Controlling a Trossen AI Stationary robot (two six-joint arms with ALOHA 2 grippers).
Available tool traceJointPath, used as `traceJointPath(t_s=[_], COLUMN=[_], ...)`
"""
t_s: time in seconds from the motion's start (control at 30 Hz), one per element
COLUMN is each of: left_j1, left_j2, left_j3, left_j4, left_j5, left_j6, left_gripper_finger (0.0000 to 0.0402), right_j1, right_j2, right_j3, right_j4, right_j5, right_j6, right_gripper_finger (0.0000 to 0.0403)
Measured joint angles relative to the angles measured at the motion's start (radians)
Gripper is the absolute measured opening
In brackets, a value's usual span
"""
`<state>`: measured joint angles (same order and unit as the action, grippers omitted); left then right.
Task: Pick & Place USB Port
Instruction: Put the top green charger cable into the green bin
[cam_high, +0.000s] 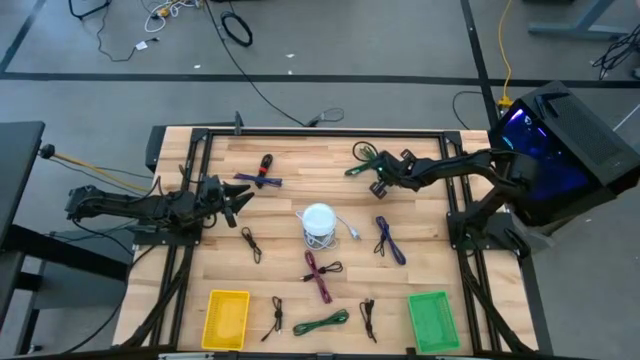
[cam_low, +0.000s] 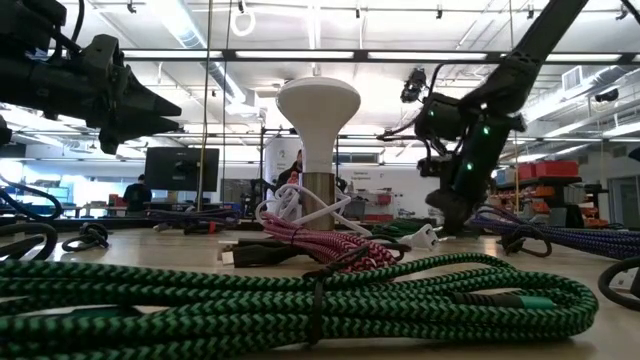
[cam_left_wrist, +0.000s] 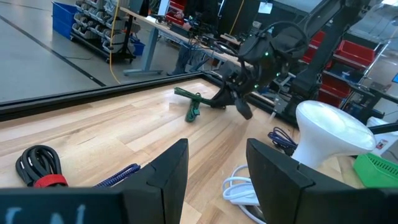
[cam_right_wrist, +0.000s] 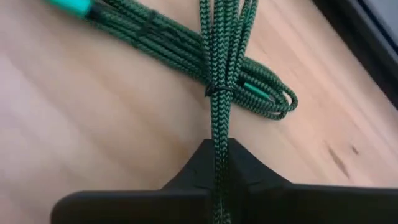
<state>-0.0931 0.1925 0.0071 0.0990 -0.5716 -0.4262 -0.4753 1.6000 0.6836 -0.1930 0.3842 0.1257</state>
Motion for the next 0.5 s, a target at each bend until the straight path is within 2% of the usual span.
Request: traceJointPath(t_s=[0.23, 0.5], left_j1=[0.0, 0.0], left_j2=[0.0, 0.0], left_j3=[0.0, 0.0], left_j4=[0.0, 0.005], left_j5=[-0.027, -0.053], left_j6=[0.001, -0.009], left_gripper_finger=[0.0167, 0.0167], right_j1=[0.016, 0.05], right_j2=[-0.088, -0.161], right_j3=[0.09, 0.15], right_j4=[-0.095, -0.112], right_j5=[0.004, -0.121], right_j6=[-0.007, -0.026], right_gripper_finger=[0.0004, 0.0004])
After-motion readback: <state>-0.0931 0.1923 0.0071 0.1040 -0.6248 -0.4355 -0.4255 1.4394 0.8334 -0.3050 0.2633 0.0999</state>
